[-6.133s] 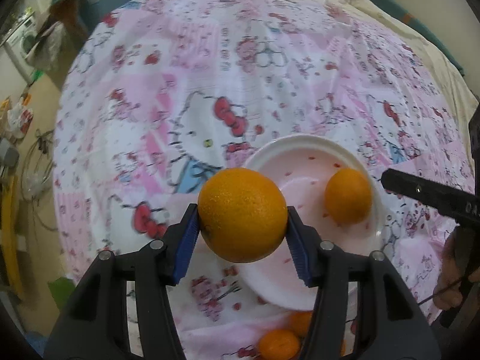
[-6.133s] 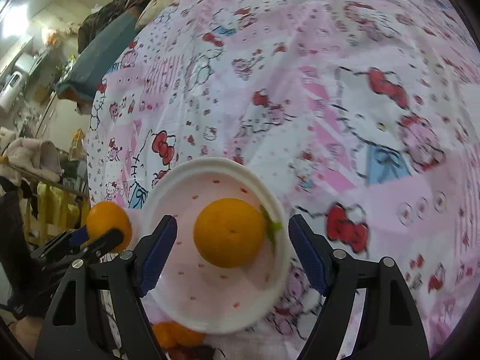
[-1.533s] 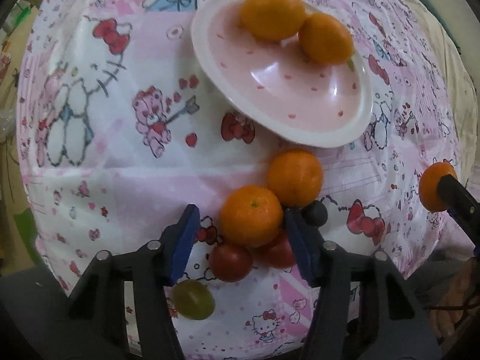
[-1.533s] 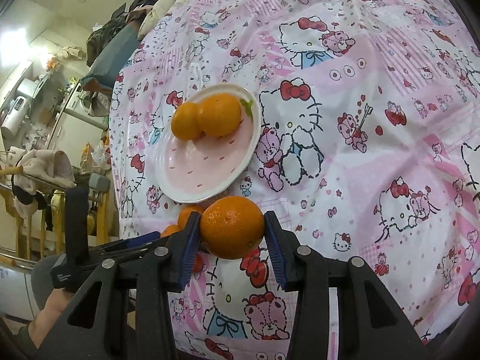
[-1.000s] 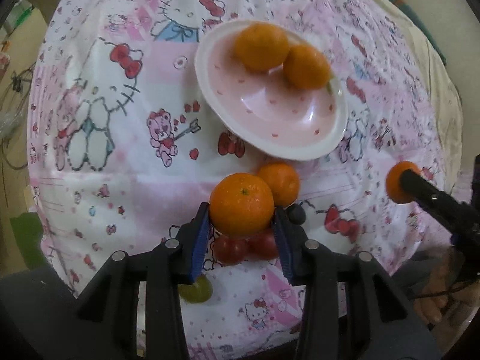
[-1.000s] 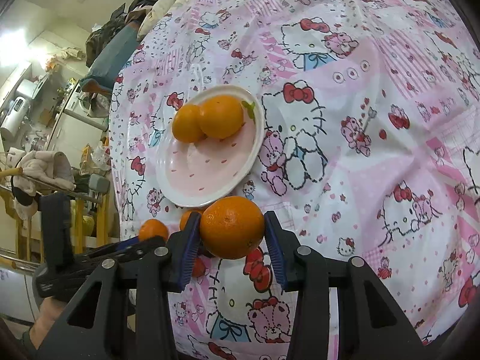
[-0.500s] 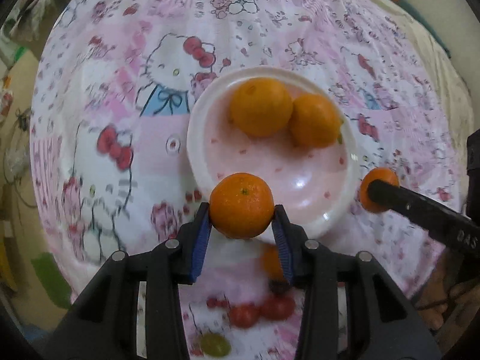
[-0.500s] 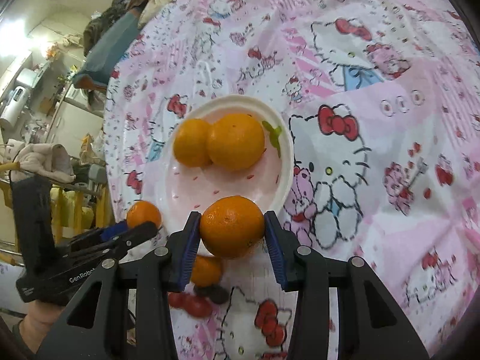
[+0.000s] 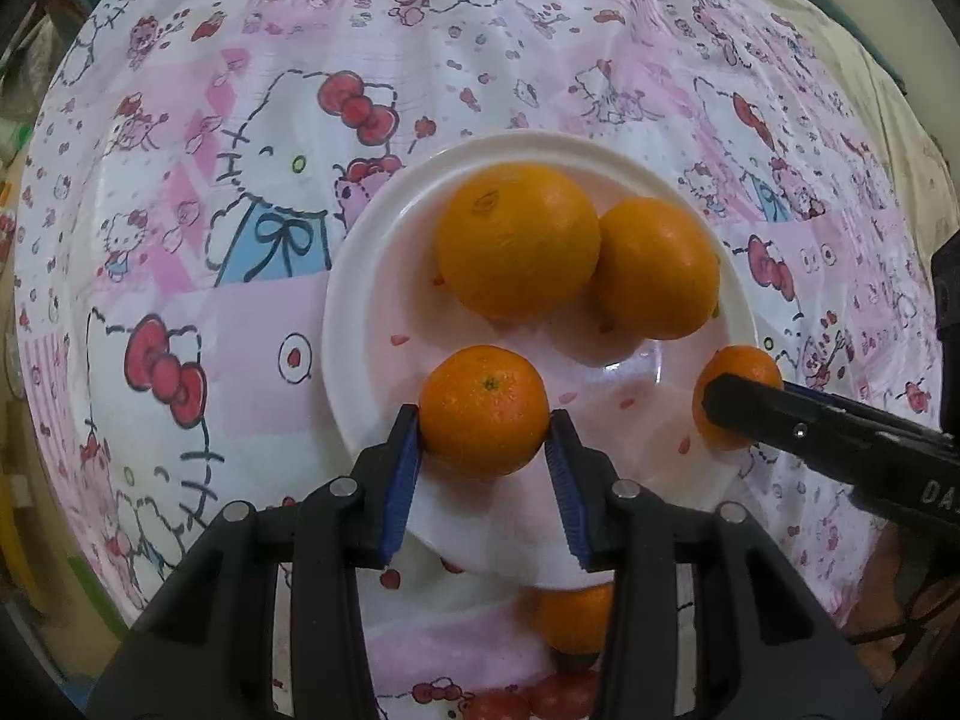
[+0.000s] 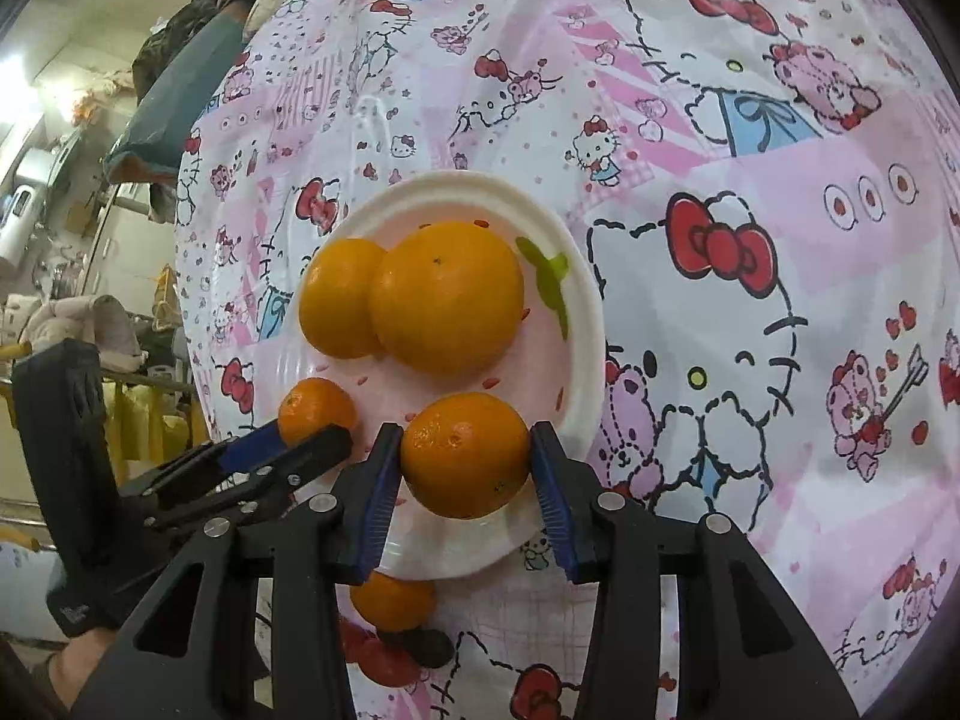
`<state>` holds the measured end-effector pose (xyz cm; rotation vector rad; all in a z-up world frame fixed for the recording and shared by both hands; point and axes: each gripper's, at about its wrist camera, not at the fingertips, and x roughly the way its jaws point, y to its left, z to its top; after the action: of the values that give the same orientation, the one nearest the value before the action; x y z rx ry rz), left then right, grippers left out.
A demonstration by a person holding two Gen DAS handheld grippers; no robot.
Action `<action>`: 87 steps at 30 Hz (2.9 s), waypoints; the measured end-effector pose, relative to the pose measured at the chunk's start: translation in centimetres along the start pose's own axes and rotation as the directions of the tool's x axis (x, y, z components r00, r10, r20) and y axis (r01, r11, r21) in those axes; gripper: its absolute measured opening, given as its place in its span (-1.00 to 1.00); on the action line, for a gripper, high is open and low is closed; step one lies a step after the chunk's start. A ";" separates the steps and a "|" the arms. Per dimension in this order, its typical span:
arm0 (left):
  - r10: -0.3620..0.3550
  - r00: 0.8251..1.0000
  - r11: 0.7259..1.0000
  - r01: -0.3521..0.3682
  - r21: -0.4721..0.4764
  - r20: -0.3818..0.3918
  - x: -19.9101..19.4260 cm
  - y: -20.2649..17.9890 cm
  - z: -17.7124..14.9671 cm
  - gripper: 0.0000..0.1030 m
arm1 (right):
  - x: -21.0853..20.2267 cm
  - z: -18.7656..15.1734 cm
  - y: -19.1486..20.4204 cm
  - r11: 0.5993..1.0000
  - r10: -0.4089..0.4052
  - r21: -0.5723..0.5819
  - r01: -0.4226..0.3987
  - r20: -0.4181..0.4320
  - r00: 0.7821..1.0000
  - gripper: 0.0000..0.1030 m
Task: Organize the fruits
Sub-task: 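Set the right tool's mandarin on the plate while the left tool places its mandarin there too, then reach the left tool to the remaining mandarin and grasp it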
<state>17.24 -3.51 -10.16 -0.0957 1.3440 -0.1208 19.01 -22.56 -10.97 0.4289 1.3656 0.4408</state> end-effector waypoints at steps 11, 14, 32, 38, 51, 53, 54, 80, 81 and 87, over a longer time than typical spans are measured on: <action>0.007 1.000 0.999 -0.006 0.039 -0.003 0.7 -0.8 0.3 -0.26 | -0.1 -0.7 0.0 0.999 -0.028 0.021 0.028 0.027 0.999 -0.09; 0.002 1.000 0.999 -0.002 0.041 -0.008 0.5 -0.7 0.1 -0.25 | -0.3 -0.8 0.3 0.999 -0.036 0.016 0.035 0.034 0.999 0.05; -0.022 0.995 1.000 0.024 -0.016 0.096 -3.5 0.4 -1.1 0.56 | -4.2 -1.3 1.0 0.998 -0.056 -0.026 0.060 0.134 0.989 0.22; -0.026 0.990 0.999 0.029 -0.020 0.142 -6.0 0.4 -2.1 0.56 | -5.7 -3.2 1.5 0.995 -0.065 -0.060 0.074 0.141 0.988 0.22; 0.035 0.973 0.995 -0.011 -0.104 0.227 -9.8 2.8 -7.0 0.56 | -8.3 -8.3 0.8 0.997 -0.047 -0.050 0.056 0.160 0.986 0.22; 0.040 0.975 0.995 -0.020 -0.096 0.217 -9.7 2.5 -7.7 0.56 | -8.1 -8.9 1.0 0.997 -0.048 -0.051 0.057 0.159 0.986 0.22; 0.034 0.976 0.996 -0.015 -0.093 0.214 -9.6 2.4 -8.0 0.56 | -8.0 -9.1 1.1 0.997 -0.046 -0.050 0.054 0.158 0.986 0.22; -0.043 0.998 0.998 0.045 -0.042 0.055 -3.4 -0.7 -8.7 0.55 | -8.0 -8.2 -1.5 0.992 0.068 0.098 -0.085 0.163 0.984 0.22; -0.030 0.998 0.999 0.031 -0.014 0.050 -3.0 -1.3 -8.8 0.55 | -8.0 -8.2 -1.7 0.992 0.058 0.099 -0.074 0.162 0.985 0.22; -0.008 1.000 0.998 0.008 0.059 -0.007 -1.2 -3.6 -8.3 0.55 | -8.6 -8.7 -2.9 0.995 0.020 0.094 -0.036 0.158 0.987 0.22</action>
<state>8.76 -6.89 -10.30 -0.0511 1.3459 -0.1675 9.26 -29.31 -6.70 0.5519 1.2321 0.3569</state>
